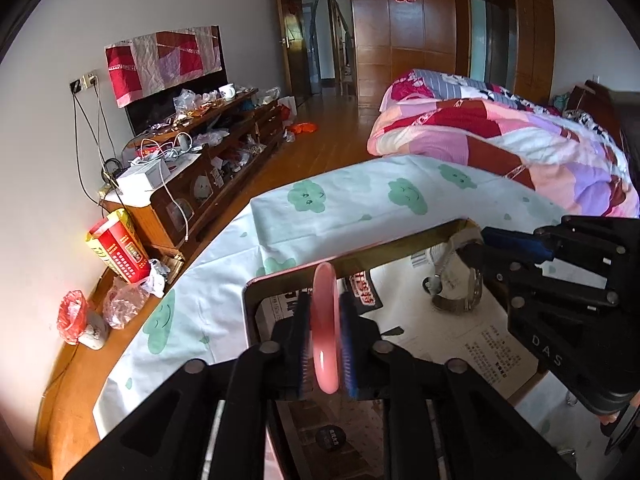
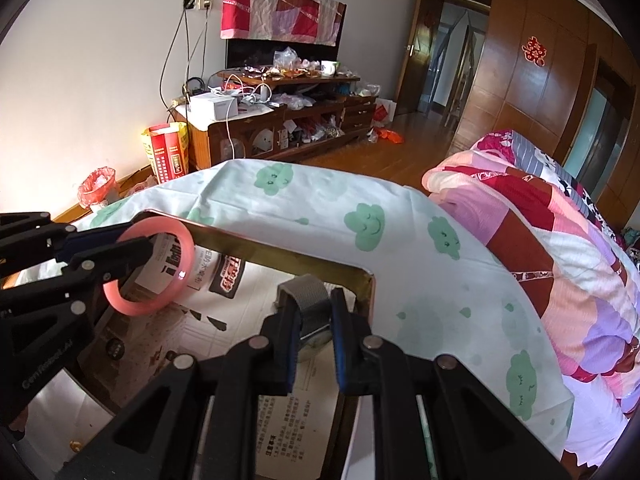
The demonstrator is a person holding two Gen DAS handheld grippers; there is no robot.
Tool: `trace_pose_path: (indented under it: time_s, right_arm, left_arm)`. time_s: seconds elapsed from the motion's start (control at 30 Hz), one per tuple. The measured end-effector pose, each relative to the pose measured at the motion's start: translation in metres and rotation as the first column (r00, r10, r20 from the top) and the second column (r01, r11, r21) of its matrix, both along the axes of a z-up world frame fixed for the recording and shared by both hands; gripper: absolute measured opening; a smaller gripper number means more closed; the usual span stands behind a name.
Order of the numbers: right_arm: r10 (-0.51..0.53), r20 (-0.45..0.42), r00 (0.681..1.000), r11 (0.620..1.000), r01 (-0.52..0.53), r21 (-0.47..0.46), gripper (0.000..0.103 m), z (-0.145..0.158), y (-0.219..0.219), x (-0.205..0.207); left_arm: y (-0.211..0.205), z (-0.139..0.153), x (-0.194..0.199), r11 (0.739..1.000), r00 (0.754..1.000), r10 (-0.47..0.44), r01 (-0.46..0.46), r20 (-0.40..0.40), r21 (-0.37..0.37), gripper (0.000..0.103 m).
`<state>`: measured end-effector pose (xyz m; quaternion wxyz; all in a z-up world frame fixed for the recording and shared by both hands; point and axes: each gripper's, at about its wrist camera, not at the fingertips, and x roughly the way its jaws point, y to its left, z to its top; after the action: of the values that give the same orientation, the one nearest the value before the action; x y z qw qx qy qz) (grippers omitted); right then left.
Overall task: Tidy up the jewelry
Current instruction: 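Carry the pink bangle and watch into the tin and open both tools, then grasp the dark bead bracelet with the left tool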
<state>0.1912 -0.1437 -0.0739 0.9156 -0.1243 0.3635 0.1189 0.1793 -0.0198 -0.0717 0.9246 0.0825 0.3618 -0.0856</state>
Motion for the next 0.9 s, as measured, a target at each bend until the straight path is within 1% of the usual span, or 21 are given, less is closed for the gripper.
trace_pose_path:
  time_s: [0.03, 0.07, 0.1, 0.13, 0.17, 0.2, 0.23, 0.27, 0.3, 0.33, 0.47, 0.53, 0.63, 0.77, 0.83, 0.9]
  right_arm:
    - [-0.003, -0.005, 1.000, 1.000, 0.003, 0.000, 0.017, -0.002, -0.001, 0.001]
    - [-0.004, -0.009, 1.000, 1.000, 0.004, 0.003, 0.017, -0.002, -0.001, 0.002]
    - [-0.003, -0.012, 1.000, 1.000, 0.003, 0.011, 0.017, -0.003, -0.001, 0.002]
    - [-0.003, -0.008, 1.000, 1.000, 0.004, 0.018, 0.017, -0.003, -0.002, 0.002]
    - [-0.005, -0.001, 1.000, 1.000, 0.005, 0.021, 0.017, -0.002, -0.003, 0.000]
    - [-0.006, 0.003, 1.000, 1.000, 0.006, 0.023, 0.018, 0.000, -0.004, -0.001]
    - [-0.008, 0.006, 1.000, 1.000, 0.008, 0.029, 0.026, 0.001, -0.007, -0.003]
    - [-0.009, 0.009, 1.000, 0.999, 0.009, 0.036, 0.033, 0.002, -0.008, -0.004]
    - [-0.011, 0.017, 1.000, 0.999, 0.010, 0.042, 0.043, 0.004, -0.009, -0.007]
    - [-0.013, 0.025, 1.000, 0.999, 0.012, 0.043, 0.046, 0.006, -0.010, -0.009]
    - [-0.010, 0.029, 1.000, 0.999, 0.009, 0.051, 0.047, 0.011, -0.015, -0.023]
    - [-0.011, 0.034, 0.999, 0.999, 0.009, 0.053, 0.055, 0.012, -0.018, -0.031]
    - [-0.016, 0.044, 0.999, 0.999, 0.014, 0.050, 0.057, 0.013, -0.023, -0.045]
    - [-0.022, 0.040, 0.999, 0.998, 0.020, 0.057, 0.058, 0.012, -0.031, -0.060]
    - [-0.029, 0.039, 0.999, 0.998, 0.027, 0.053, 0.063, 0.009, -0.034, -0.069]
    - [-0.036, 0.039, 0.999, 0.998, 0.034, 0.051, 0.064, 0.005, -0.037, -0.079]
  left_arm:
    - [0.000, -0.001, -0.001, 1.000, 1.000, 0.011, -0.011, 0.001, 0.007, 0.033]
    - [0.001, 0.000, -0.002, 1.000, 1.000, 0.016, -0.016, 0.007, 0.008, 0.049]
    - [0.002, 0.001, -0.005, 1.000, 1.000, 0.019, -0.020, 0.020, 0.007, 0.056]
    - [0.004, 0.003, -0.009, 0.999, 0.999, 0.030, -0.030, 0.034, 0.009, 0.066]
    - [0.006, 0.006, -0.012, 0.999, 0.998, 0.039, -0.039, 0.045, 0.005, 0.070]
    - [0.008, 0.008, -0.016, 0.999, 0.998, 0.039, -0.039, 0.054, -0.006, 0.071]
    - [0.010, 0.010, -0.018, 0.999, 0.998, 0.041, -0.040, 0.056, -0.014, 0.071]
    - [0.013, 0.011, -0.021, 0.998, 0.997, 0.053, -0.052, 0.054, -0.017, 0.071]
    - [0.015, 0.012, -0.023, 0.998, 0.997, 0.059, -0.057, 0.055, -0.024, 0.071]
    - [0.017, 0.013, -0.026, 0.998, 0.997, 0.057, -0.055, 0.057, -0.039, 0.071]
    - [0.023, 0.011, -0.039, 0.996, 0.996, 0.068, -0.065, 0.050, -0.060, 0.071]
    - [0.026, 0.008, -0.046, 0.994, 0.996, 0.081, -0.078, 0.038, -0.071, 0.071]
    - [0.031, 0.003, -0.058, 0.992, 0.995, 0.099, -0.097, 0.024, -0.081, 0.071]
    - [0.034, -0.002, -0.076, 0.991, 0.993, 0.118, -0.117, 0.016, -0.061, 0.071]
    - [0.037, -0.005, -0.085, 0.990, 0.992, 0.127, -0.127, 0.008, -0.064, 0.071]
    - [0.038, -0.009, -0.093, 0.990, 0.992, 0.129, -0.129, -0.003, -0.066, 0.071]
